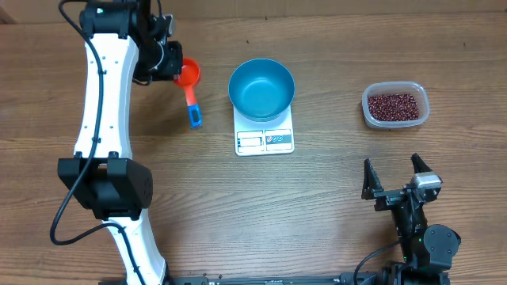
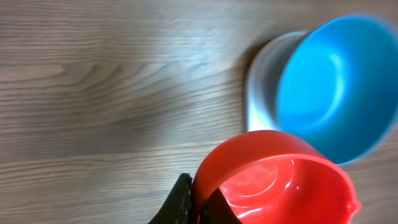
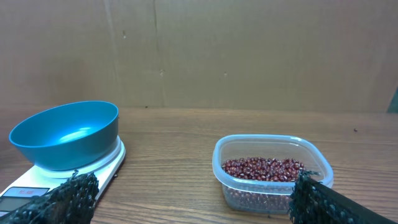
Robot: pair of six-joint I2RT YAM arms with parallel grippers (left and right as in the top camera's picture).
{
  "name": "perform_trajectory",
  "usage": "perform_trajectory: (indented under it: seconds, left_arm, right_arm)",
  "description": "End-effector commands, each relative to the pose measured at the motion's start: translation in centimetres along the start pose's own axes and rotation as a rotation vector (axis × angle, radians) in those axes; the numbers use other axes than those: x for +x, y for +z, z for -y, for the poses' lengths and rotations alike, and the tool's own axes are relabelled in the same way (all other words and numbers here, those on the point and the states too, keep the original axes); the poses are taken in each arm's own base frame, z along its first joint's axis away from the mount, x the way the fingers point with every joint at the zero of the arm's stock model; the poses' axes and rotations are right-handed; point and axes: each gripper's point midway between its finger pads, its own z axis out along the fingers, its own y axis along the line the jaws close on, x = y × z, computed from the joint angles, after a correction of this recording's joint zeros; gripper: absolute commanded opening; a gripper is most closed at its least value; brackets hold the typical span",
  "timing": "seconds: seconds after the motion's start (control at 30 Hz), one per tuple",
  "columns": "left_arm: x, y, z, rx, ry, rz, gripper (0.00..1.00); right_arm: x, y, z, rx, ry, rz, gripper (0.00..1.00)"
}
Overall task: Scoop item into bowl and weigh 150g on scale
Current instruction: 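Lift the red scoop with the left gripper toward the teal bowl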
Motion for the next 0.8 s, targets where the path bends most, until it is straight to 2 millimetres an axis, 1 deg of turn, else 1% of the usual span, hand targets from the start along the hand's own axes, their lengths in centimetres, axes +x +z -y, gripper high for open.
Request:
perform_trajectory:
  seconds: [0.0,0.07,0.13,0.27,0.4,0.47,0.6,0.63,0.77]
  left_arm:
    - [-0.5,-1.1,1.6,0.091,-0.203,0.017,0.04]
    - [-0.3,-1.1,1.4,0.088,-0.335,0.002,0.04]
    - [0.0,-1.1,1.4,0.086,-0.428,-0.013,0.04]
    - [0.4,-1.1,1.4,0.08,-0.543,-0.032,0.04]
    - [1.2,-1.1,1.1,0.047,-0.62,-0.059,0.04]
    - [2.0,-1.0,0.4,-0.02,-0.678,-0.072,0.04]
    - [4.1,-1.3,-1.6,-0.231,-0.8,-0.071,0.05]
    - [4.3,-1.4,-1.8,-0.269,-0.8,-0.058,0.04]
    - [4.3,-1.3,-0.8,-0.343,-0.735,-0.017,0.04]
  right_arm:
    - [0.2,0.0,0.0,0.005,0.0,0.003,1.0]
    - [0.2,0.0,0.0,0.005,0.0,0.003,1.0]
    - [0.2,0.0,0.0,0.005,0.0,0.003,1.0]
    - [0.2,0.0,0.1,0.005,0.0,0.003,1.0]
    - [0.2,0.0,0.1,0.005,0.0,0.003,1.0]
    - [0.2,0.0,0.1,0.005,0.0,0.003,1.0]
    - [0.2,0.0,0.1,0.005,0.0,0.003,1.0]
    - [0.2,0.0,0.0,0.005,0.0,0.003,1.0]
    - [0.2,0.0,0.1,0.005,0.0,0.003,1.0]
